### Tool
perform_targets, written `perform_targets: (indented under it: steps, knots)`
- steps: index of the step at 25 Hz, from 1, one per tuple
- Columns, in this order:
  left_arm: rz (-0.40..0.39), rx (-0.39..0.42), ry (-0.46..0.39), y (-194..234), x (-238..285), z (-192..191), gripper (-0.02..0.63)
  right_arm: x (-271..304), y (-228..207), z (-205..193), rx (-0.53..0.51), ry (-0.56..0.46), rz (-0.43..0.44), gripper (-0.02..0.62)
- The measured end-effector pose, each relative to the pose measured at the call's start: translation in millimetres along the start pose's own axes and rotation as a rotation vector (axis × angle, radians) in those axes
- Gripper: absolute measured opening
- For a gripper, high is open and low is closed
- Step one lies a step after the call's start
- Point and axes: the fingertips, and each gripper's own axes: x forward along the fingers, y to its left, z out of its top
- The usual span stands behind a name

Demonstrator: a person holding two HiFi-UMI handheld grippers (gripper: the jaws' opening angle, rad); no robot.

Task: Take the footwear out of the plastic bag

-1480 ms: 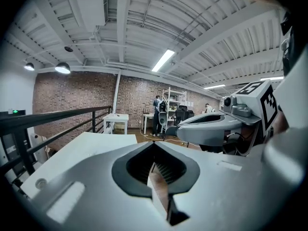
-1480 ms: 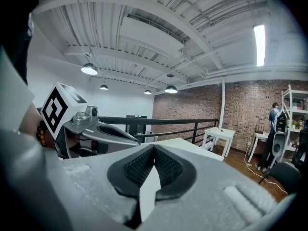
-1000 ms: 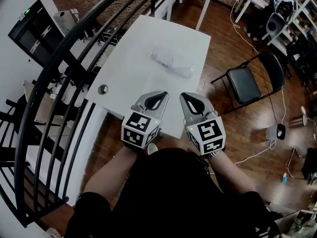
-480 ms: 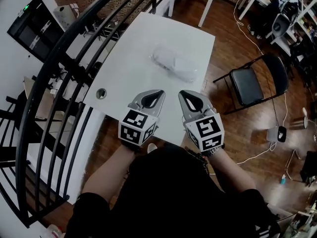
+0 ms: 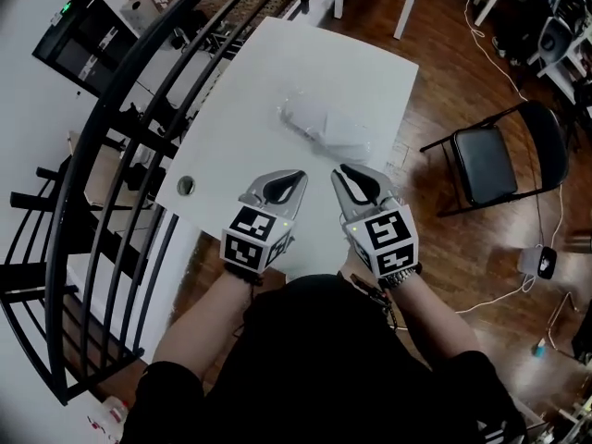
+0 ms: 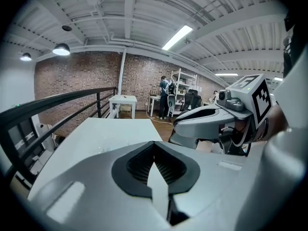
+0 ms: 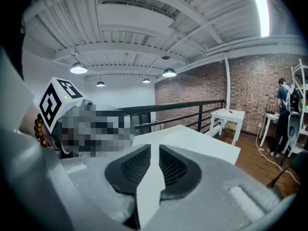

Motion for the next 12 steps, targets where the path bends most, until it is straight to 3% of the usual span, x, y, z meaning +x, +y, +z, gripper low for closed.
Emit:
perform_targets:
  steps: [12]
  knots:
    - [0.093,0.043,0.114,31,39,0,0.014,43,-33,-22,0.070,0.019,0.073,0.072]
